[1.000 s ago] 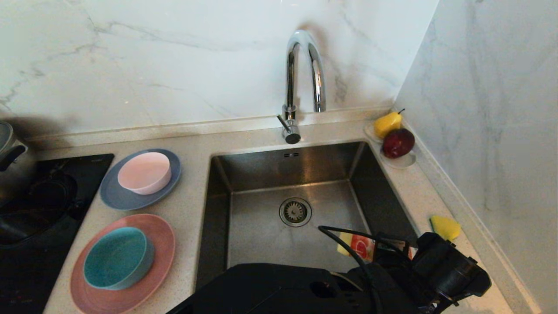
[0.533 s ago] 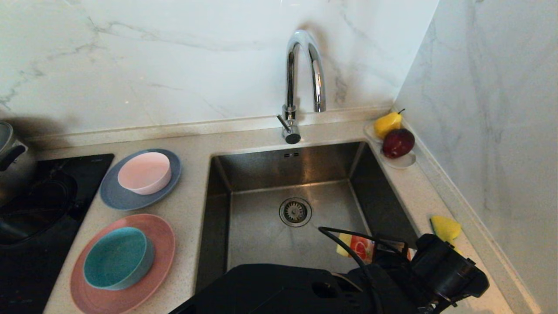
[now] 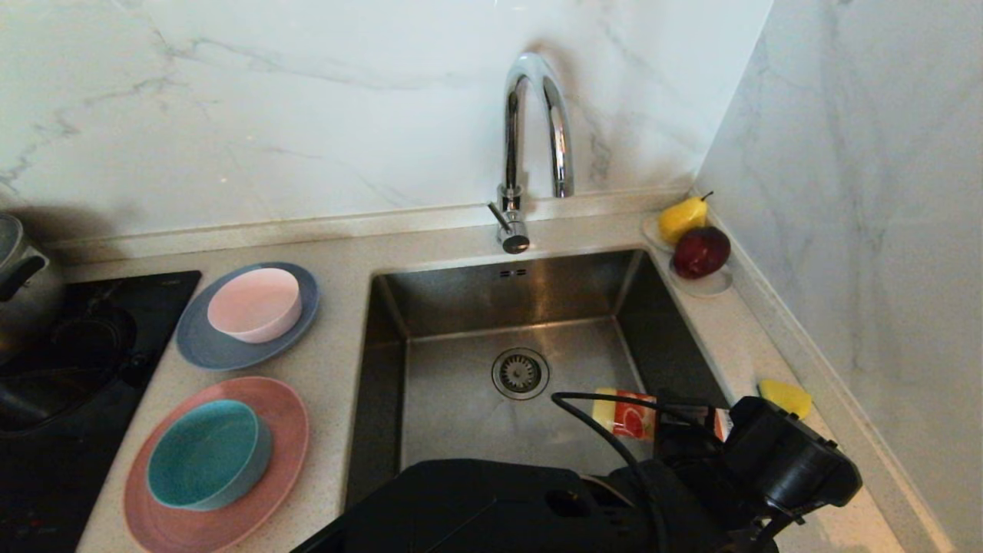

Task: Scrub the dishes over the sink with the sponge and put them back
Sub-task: Squeeze it onto the sponge

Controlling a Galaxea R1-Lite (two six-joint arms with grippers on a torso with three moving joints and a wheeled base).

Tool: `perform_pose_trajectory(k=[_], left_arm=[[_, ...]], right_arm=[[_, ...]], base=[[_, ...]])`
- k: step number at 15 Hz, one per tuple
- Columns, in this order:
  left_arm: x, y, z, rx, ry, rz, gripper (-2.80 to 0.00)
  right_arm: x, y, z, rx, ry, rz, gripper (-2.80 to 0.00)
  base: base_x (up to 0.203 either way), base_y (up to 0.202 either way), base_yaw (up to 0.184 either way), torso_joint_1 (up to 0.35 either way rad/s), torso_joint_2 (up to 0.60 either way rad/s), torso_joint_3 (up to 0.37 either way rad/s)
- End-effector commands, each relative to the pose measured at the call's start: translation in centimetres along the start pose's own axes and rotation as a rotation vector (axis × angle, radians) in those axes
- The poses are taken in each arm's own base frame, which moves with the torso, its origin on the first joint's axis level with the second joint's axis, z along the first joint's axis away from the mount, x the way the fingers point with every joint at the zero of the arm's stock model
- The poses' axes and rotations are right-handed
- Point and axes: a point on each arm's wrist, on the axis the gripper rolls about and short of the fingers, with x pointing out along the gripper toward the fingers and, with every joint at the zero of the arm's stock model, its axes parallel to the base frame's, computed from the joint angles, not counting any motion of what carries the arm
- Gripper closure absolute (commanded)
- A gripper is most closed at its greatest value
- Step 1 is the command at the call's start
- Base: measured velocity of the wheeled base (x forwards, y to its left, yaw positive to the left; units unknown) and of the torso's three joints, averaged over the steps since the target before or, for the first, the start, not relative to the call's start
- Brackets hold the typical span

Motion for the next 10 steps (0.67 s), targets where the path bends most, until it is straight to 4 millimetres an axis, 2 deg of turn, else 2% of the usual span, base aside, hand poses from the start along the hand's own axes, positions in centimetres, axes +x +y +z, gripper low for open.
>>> perform_pose_trajectory(k=[1,10], left_arm=[[0.3,-0.2,-0.2,0.006,0.012,0.002,0.00],[1.0,-1.2,-0.3,0.061,0.023,-0.013,0.00]], right_arm=[[0.0,0.0,0.0,0.000,0.000,0.000,0.00],[0.0,0.0,0.0,0.000,0.000,0.000,0.00]], base=[[0.000,0.000,0.000,0.000,0.00,0.000],[0.000,0.000,0.000,0.000,0.00,0.000]])
